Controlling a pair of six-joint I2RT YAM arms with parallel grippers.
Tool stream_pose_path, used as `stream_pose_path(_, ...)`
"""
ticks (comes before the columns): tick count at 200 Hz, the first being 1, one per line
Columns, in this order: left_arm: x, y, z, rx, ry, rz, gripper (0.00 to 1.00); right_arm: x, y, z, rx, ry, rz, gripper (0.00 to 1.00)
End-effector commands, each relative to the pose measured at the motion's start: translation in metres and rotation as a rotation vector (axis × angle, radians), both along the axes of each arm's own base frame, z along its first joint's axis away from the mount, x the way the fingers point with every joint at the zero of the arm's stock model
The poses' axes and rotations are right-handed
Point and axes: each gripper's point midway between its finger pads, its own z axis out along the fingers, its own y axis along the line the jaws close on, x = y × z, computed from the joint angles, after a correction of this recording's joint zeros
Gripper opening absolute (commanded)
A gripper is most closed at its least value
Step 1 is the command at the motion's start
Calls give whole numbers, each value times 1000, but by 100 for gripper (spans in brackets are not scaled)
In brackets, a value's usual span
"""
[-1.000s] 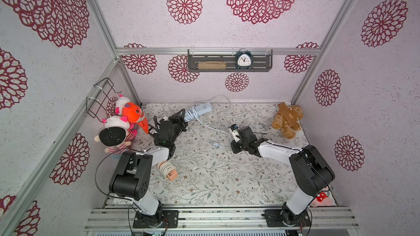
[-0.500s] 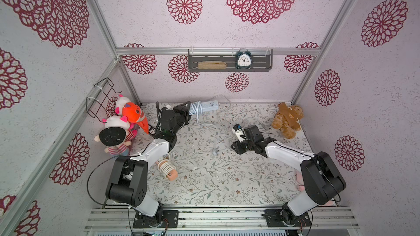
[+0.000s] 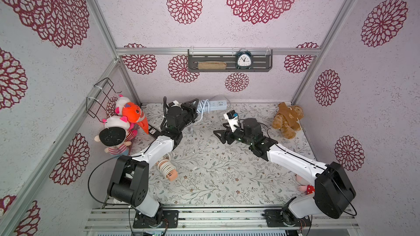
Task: Unwrap the cord wrapped around the power strip
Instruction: Unwrap the power cord from the power strip.
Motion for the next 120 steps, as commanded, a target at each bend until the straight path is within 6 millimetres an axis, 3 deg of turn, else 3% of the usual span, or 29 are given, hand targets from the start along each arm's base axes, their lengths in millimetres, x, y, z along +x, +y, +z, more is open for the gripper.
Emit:
stream_pose_path(1,-2,1,32,-66,-90,51,0,6,10,44,165,-86,-42,78)
stream_pose_path(16,-3,2,29,-50,-95,86,0,8,16,45,190,-59,-48,75)
stream_pose_path(43,-5,-1,27,39,-96,124,0,10,28,49,225,-20,-26,53)
stream_pose_path(61,-7,-5,28,71,-106,134,0,14,31,53,238,-11,-41,47)
stream_pose_path(85,-9,-8,27,91,-110,140,0,20,36,58,259,0,-44,47)
stream_pose_path(104,-10,-11,27,102,-111,133,0,24,42,59,268,11,-42,58)
stream_pose_path(120,-12,-14,28,110,-114,128,0,30,47,56,249,24,-49,58)
